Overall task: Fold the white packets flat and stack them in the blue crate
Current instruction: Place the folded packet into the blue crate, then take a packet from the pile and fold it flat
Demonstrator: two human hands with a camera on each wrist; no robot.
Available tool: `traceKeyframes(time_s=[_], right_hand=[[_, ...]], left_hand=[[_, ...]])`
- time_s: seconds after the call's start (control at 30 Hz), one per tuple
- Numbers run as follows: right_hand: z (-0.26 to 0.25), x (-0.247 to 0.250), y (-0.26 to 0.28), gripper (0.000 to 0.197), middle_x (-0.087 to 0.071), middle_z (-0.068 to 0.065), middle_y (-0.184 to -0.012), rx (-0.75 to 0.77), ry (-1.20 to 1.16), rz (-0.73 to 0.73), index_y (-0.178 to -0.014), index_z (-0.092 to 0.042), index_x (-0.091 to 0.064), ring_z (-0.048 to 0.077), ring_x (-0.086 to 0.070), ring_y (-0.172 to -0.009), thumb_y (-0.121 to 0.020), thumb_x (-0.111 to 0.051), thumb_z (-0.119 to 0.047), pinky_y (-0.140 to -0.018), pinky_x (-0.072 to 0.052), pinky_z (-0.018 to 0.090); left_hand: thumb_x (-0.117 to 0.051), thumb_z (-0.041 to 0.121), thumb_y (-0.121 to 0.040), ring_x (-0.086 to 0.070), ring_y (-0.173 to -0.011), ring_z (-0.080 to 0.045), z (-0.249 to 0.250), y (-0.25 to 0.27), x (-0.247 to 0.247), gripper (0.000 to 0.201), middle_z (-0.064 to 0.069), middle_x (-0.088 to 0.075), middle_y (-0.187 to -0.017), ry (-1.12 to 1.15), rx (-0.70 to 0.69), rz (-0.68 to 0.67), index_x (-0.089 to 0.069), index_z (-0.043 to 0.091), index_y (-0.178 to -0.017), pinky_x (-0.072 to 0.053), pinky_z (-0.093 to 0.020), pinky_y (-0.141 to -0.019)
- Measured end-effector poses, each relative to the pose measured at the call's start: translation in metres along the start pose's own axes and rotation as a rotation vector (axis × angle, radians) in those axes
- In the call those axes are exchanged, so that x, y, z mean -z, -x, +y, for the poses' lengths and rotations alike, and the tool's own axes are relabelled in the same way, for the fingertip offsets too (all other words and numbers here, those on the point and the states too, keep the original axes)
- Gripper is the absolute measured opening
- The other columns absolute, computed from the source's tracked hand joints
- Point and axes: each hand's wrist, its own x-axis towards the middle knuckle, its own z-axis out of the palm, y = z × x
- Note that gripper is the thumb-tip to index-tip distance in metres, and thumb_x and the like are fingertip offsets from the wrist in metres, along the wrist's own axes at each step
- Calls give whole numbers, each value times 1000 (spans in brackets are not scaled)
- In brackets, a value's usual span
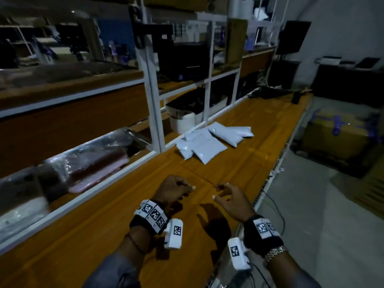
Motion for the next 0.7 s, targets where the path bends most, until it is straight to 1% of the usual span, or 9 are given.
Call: traceKeyframes(time_s=[0.1, 0.2, 0.27, 0.3, 0.4, 0.47, 0.53, 0.63, 0.7], right_hand=[[-1, 13, -25, 34, -67, -9, -111, 1, 0, 17, -121, -24, -65, 3, -63, -100, -89, -77, -28, -69, -50, 13], [2, 20, -49, 32, -68, -9, -107, -13, 8, 21, -117, -24, -67, 6, -65, -98, -88, -78, -28, -73, -54, 21], [9, 25, -72, 33, -69, -6, -107, -28, 17, -2, -117, -22, -66, 11, -66, -99, -87, -79, -20, -74, -55, 23], [13, 28, -84, 35, -68, -4, -108, -35, 28, -19, -118, -21, -66, 14, -66, -101, -86, -78, -12, -74, -54, 22], [25, 36, -120, 42, -67, -2, -112, -31, 61, -62, -117, -26, -65, 18, -64, -106, -85, -75, -1, -80, -57, 31], [31, 39, -146, 46, -65, -1, -115, -50, 55, -81, -118, -28, -63, 17, -63, -107, -83, -77, -2, -83, -58, 37], [41, 39, -172, 52, -64, -1, -117, -53, 57, -93, -120, -27, -63, 20, -62, -108, -79, -82, -3, -84, -59, 41], [62, 43, -218, 61, -62, 0, -119, -55, 23, -149, -120, -27, -61, 26, -58, -114, -71, -87, 0, -94, -54, 50], [82, 49, -251, 61, -60, -2, -119, -58, 25, -202, -122, -25, -60, 26, -57, -118, -73, -85, 1, -96, -55, 43]], left_hand=[[-82, 31, -83, -73, -81, -28, 2, -22, 0, 17, -3, -76, -82, 52, 11, 53, -75, 17, -82, -61, -46, -69], [-81, 26, -85, -68, -64, -21, 2, -41, -8, 14, -5, -75, -77, 111, -3, 122, -75, 14, -82, -53, -31, -52], [-81, 24, -84, -64, -58, -14, 3, -57, -12, 12, -3, -74, -76, 116, 6, 184, -75, 14, -81, -47, -26, -50], [-82, 26, -83, -66, -60, -13, 2, -66, -13, 11, 1, -74, -77, 98, 29, 212, -75, 17, -80, -49, -26, -51], [-84, 35, -71, -72, -74, -16, -6, -94, -15, 16, 8, -75, -75, 87, 104, 263, -74, 26, -79, -62, -36, -64], [-84, 40, -62, -72, -79, -18, -8, -113, -16, 23, 9, -74, -78, 68, 136, 290, -72, 31, -80, -64, -43, -71], [-86, 42, -60, -71, -82, -19, -11, -135, -18, 33, 7, -73, -83, 50, 152, 303, -69, 32, -87, -63, -48, -72], [-88, 47, -62, -69, -86, -18, -9, -165, -30, 44, 6, -71, -90, 68, 144, 359, -64, 35, -98, -62, -49, -76], [-87, 58, -60, -69, -88, -18, -4, -189, -40, 56, 5, -70, -95, 63, 115, 389, -60, 41, -105, -62, -47, -77]])
